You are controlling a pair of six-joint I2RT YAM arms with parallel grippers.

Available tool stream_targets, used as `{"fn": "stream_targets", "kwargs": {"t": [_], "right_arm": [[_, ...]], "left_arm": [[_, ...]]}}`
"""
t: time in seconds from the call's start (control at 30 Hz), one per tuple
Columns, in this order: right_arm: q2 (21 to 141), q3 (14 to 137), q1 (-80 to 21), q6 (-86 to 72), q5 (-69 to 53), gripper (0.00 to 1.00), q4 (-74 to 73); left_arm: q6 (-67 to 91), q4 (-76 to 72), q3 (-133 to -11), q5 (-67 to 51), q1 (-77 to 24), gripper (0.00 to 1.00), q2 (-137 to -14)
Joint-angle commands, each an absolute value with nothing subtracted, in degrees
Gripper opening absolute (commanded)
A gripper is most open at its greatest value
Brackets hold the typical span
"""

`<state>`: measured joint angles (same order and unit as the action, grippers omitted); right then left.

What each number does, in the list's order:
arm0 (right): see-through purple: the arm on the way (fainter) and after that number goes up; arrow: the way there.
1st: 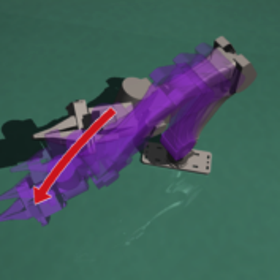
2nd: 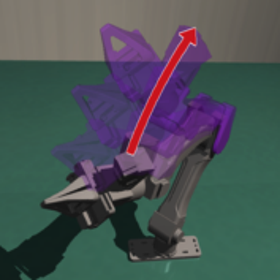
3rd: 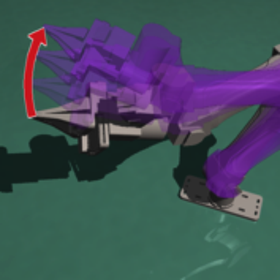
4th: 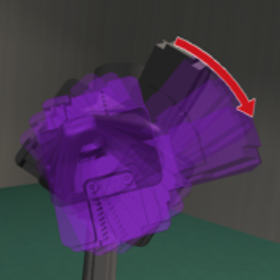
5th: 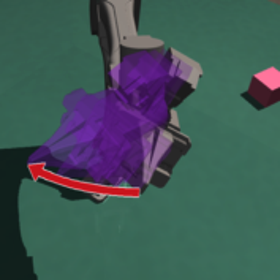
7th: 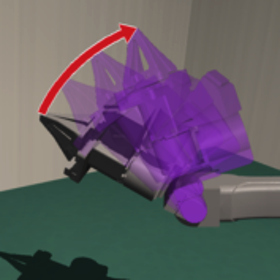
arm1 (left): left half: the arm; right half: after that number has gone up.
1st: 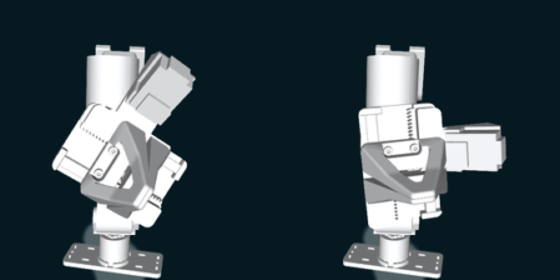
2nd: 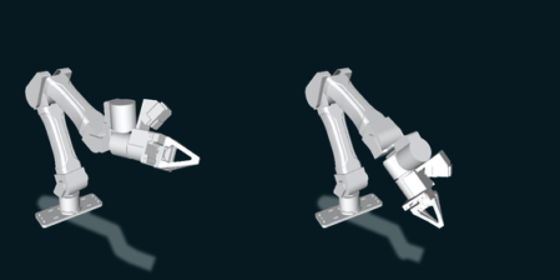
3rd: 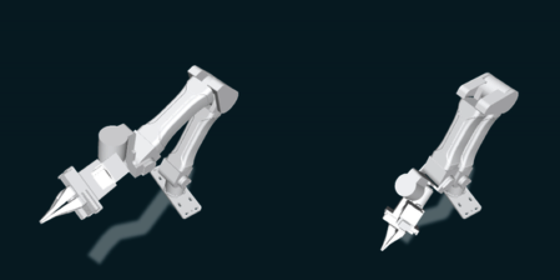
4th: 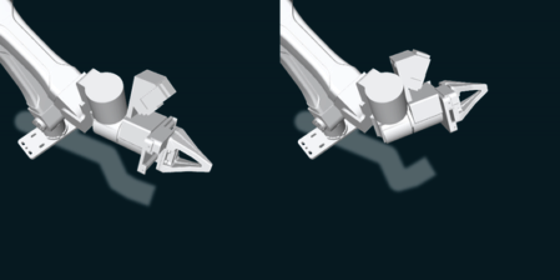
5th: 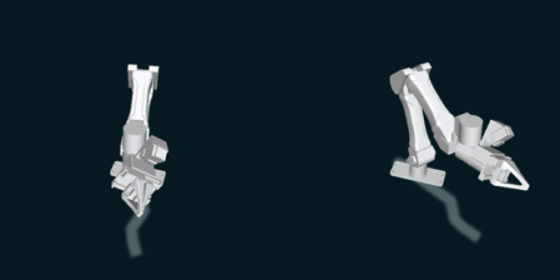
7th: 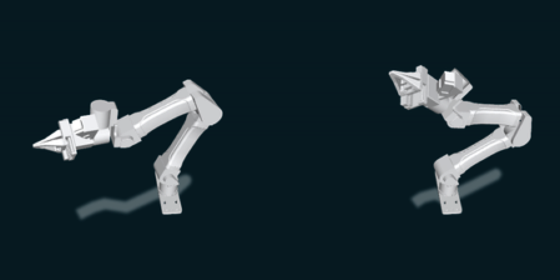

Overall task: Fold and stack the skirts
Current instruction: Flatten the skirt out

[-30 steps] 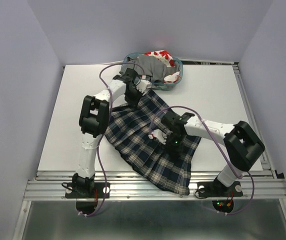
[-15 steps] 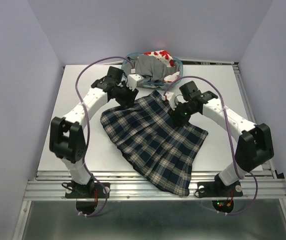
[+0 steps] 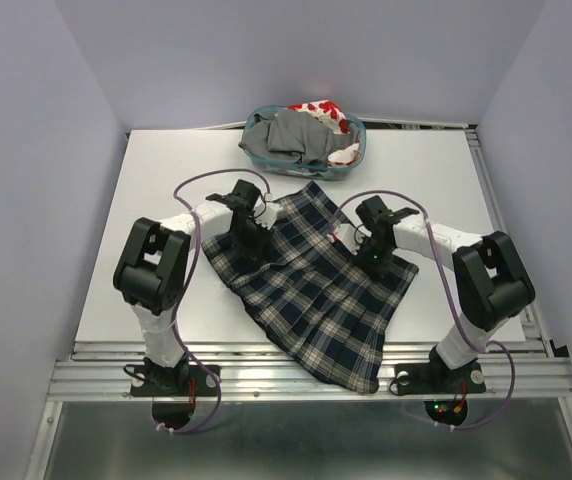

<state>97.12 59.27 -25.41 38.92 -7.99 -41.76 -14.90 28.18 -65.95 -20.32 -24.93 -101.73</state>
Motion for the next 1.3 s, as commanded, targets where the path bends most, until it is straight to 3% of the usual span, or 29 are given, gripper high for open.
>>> {"fn": "stream_targets", "kwargs": {"t": [0.0,0.1,0.3,0.43,0.57,0.77,0.9,0.97,1.03,1.07,1.17,1.27], "right_arm": [[95.7,55.0,-25.0,40.2,-12.1,0.29,-45.7],[93.8,52.6,-29.7,38.0,-15.3,0.29,-47.6],[92.6,52.0,-44.4,31.9,-21.0,0.28,-47.3],[98.1,58.1,-45.4,31.2,-29.0,0.29,-51.3],[98.4,59.1,-46.6,32.4,-29.9,0.29,-53.3],[93.3,57.9,-47.3,35.9,-32.8,0.29,-55.5],[93.4,63.3,-47.9,36.7,-38.7,0.34,-61.6],[92.5,68.5,-47.9,34.4,-38.1,0.35,-61.5],[89.5,73.5,-44.0,33.0,-37.7,0.38,-60.5],[88.0,76.8,-39.4,32.4,-37.8,0.47,-59.5],[87.5,81.9,-30.3,32.3,-38.6,0.58,-57.5],[90.9,88.3,-21.5,32.6,-37.4,0.61,-55.0]], "left_arm": [[-14.9,27.9,-72.0,-14.6,-23.7,0.23,-106.9],[-15.6,28.8,-79.5,-12.7,-22.8,0.17,-113.1],[-19.0,35.3,-99.2,-13.9,-22.6,0.18,-124.6],[-21.3,38.4,-106.3,-16.1,-23.3,0.19,-128.4],[-22.5,38.2,-100.0,-16.5,-24.7,0.19,-125.3],[-25.2,34.4,-77.7,-17.0,-26.3,0.18,-114.9],[-29.1,36.1,-73.7,-19.0,-27.3,0.18,-110.0],[-31.5,37.8,-73.1,-20.5,-27.7,0.22,-107.0],[-34.4,38.8,-72.5,-21.9,-27.6,0.32,-103.1],[-35.2,39.1,-72.4,-22.0,-27.7,0.39,-102.0],[-38.1,39.2,-73.8,-22.9,-27.2,0.49,-97.3],[-38.8,37.4,-76.8,-26.5,-24.6,0.62,-93.3]]}}
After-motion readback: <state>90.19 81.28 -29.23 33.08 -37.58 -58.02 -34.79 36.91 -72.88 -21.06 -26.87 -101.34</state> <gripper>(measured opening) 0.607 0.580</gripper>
